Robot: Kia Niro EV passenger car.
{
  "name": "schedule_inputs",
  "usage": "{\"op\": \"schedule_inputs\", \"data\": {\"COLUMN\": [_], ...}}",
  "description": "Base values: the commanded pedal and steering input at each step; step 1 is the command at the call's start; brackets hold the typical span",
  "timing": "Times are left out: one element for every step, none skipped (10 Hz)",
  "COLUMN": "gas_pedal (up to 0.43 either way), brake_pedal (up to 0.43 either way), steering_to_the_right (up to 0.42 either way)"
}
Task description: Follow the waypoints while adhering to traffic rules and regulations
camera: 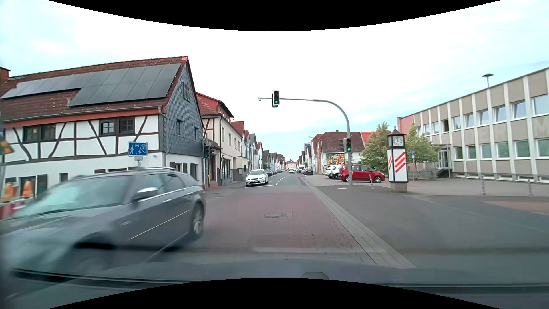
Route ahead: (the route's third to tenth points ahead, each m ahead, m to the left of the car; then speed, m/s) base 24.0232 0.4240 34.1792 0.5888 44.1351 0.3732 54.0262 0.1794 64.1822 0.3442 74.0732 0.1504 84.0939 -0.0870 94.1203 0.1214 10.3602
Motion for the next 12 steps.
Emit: {"op": "schedule_inputs", "data": {"gas_pedal": [0.020,0.020,0.008,0.008,0.008,0.008,0.008,0.008,0.008,0.008,0.008,0.008], "brake_pedal": [0.000,0.000,0.000,0.000,0.000,0.000,0.000,0.000,0.000,0.000,0.000,0.000], "steering_to_the_right": [-0.005,-0.004,-0.005,-0.004,-0.005,-0.005,-0.004,-0.004,-0.005,-0.005,-0.004,-0.004]}}
